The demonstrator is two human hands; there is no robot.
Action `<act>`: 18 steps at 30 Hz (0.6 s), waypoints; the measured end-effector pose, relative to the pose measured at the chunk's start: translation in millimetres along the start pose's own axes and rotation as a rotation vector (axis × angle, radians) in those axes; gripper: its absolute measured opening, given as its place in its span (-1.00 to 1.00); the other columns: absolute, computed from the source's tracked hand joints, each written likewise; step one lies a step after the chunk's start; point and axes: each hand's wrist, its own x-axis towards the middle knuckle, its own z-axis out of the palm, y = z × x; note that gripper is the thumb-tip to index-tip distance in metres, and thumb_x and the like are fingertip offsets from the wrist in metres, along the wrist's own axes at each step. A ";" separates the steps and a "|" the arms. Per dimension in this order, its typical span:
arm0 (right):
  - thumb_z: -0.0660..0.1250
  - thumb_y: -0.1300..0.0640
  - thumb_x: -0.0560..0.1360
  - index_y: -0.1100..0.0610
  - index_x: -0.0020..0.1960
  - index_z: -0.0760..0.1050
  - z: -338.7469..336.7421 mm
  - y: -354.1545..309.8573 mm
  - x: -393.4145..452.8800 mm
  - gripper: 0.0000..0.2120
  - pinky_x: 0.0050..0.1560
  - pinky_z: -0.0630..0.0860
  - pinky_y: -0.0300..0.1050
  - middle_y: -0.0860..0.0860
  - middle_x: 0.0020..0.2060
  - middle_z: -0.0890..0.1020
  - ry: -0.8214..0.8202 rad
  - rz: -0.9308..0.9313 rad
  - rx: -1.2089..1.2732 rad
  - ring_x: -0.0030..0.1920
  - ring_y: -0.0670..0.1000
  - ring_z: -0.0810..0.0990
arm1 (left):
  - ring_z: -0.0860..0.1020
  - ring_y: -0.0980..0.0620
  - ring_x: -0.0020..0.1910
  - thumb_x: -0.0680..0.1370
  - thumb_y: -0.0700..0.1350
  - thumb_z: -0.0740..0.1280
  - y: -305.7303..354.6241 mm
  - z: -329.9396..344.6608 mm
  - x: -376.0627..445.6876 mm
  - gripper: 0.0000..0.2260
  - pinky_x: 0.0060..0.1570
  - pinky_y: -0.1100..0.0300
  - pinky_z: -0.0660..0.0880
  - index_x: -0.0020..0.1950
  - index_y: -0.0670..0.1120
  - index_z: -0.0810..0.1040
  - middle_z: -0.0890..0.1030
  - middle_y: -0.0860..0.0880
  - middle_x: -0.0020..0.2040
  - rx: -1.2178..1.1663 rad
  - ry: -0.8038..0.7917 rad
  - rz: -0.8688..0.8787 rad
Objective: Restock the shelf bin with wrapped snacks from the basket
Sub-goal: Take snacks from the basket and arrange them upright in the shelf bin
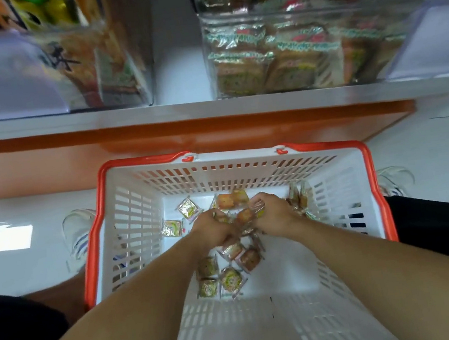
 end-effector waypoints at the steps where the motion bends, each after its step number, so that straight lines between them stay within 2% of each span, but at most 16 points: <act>1: 0.56 0.16 0.40 -0.01 0.12 0.54 -6.5 -6.7 -5.6 -0.65 -0.32 0.46 -0.27 -0.09 -0.02 0.61 -0.036 -0.017 0.041 -0.12 -0.08 0.65 | 0.61 -0.03 -0.35 0.28 -0.33 0.53 2.1 -5.3 -6.4 -0.85 -0.25 0.14 0.58 -0.20 -0.19 0.66 0.68 -0.16 -0.25 -0.038 -0.052 0.021; 3: 0.55 0.28 0.39 0.07 0.20 0.55 -21.1 -25.8 -21.6 -0.58 -0.42 0.49 -0.28 -0.02 -0.13 0.62 -0.151 -0.026 0.094 -0.39 -0.14 0.61 | 0.66 -0.03 -0.33 0.32 -0.35 0.45 10.7 -16.2 -21.9 -0.92 -0.30 0.22 0.59 -0.28 -0.18 0.66 0.69 -0.22 -0.21 -0.119 -0.182 0.032; 4: 0.53 0.34 0.39 0.08 0.22 0.55 -28.7 -36.7 -30.4 -0.55 -0.38 0.56 -0.20 0.04 -0.15 0.64 -0.211 -0.035 0.085 -0.40 -0.11 0.62 | 0.67 -0.05 -0.32 0.39 -0.36 0.40 16.7 -21.3 -29.0 -0.89 -0.34 0.22 0.60 -0.27 -0.18 0.66 0.68 -0.25 -0.17 -0.183 -0.249 0.014; 6: 0.55 0.33 0.38 0.05 0.24 0.55 -44.1 -60.5 -48.6 -0.52 -0.08 0.67 -0.02 0.12 -0.02 0.68 -0.281 -0.081 -0.003 -0.17 0.02 0.67 | 0.66 -0.06 -0.32 0.51 -0.31 0.32 32.9 -31.3 -44.2 -0.84 -0.36 0.17 0.64 -0.15 -0.17 0.68 0.67 -0.24 -0.14 -0.327 -0.338 -0.060; 7: 0.56 0.29 0.39 0.02 0.25 0.55 -52.1 -73.0 -59.0 -0.51 -0.01 0.65 0.01 0.11 0.06 0.67 -0.292 -0.112 -0.040 -0.08 0.04 0.67 | 0.63 -0.03 -0.35 0.53 -0.25 0.31 43.5 -36.7 -54.2 -0.85 -0.35 0.14 0.65 -0.11 -0.16 0.69 0.66 -0.19 -0.19 -0.357 -0.362 -0.079; 10: 0.56 0.18 0.43 -0.06 0.29 0.50 -80.4 -109.8 -97.6 -0.51 -0.11 0.52 -0.17 0.05 0.13 0.63 -0.261 -0.204 -0.061 -0.11 -0.08 0.61 | 0.61 0.02 -0.42 0.36 -0.14 0.46 79.7 -55.2 -91.0 -0.84 -0.36 0.11 0.67 -0.11 -0.16 0.74 0.67 -0.13 -0.26 -0.341 -0.434 -0.031; 12: 0.52 0.24 0.47 -0.02 0.37 0.44 -103.4 -136.0 -129.3 -0.46 -0.02 0.57 -0.09 0.08 0.11 0.63 -0.300 -0.265 0.015 -0.13 -0.05 0.63 | 0.66 -0.03 -0.37 0.30 -0.13 0.50 108.4 -66.7 -123.9 -0.77 -0.40 0.10 0.66 -0.09 -0.17 0.76 0.70 -0.17 -0.19 -0.329 -0.531 0.018; 14: 0.44 0.38 0.49 0.04 0.45 0.37 -131.0 -160.3 -164.3 -0.40 0.22 0.57 0.06 0.15 0.20 0.60 -0.329 -0.342 0.019 0.01 0.01 0.62 | 0.73 -0.13 -0.22 0.36 -0.14 0.46 138.7 -76.3 -158.5 -0.68 -0.38 0.06 0.68 0.06 -0.23 0.73 0.71 -0.25 -0.04 -0.313 -0.607 0.073; 15: 0.40 0.43 0.50 0.05 0.46 0.35 -145.9 -172.0 -182.3 -0.38 0.24 0.55 0.13 0.18 0.21 0.59 -0.321 -0.378 -0.007 0.03 0.03 0.59 | 0.74 -0.19 -0.14 0.37 -0.14 0.45 153.0 -80.9 -175.4 -0.60 -0.30 0.01 0.70 0.17 -0.26 0.67 0.69 -0.29 0.05 -0.311 -0.630 0.097; 16: 0.38 0.46 0.50 0.06 0.46 0.34 -160.6 -181.8 -199.5 -0.37 0.16 0.59 0.16 0.21 0.16 0.60 -0.313 -0.408 -0.002 0.00 0.06 0.58 | 0.73 -0.23 -0.10 0.38 -0.14 0.45 166.7 -84.8 -193.0 -0.52 -0.24 -0.02 0.70 0.28 -0.28 0.60 0.67 -0.32 0.11 -0.312 -0.650 0.128; 18: 0.36 0.50 0.48 0.11 0.39 0.36 -187.2 -196.1 -230.5 -0.43 -0.10 0.62 0.06 0.20 -0.03 0.62 -0.297 -0.445 0.088 -0.14 0.09 0.61 | 0.74 -0.22 -0.10 0.42 -0.14 0.43 191.1 -90.3 -228.4 -0.52 -0.32 0.05 0.70 0.33 -0.22 0.57 0.68 -0.29 0.10 -0.302 -0.684 0.226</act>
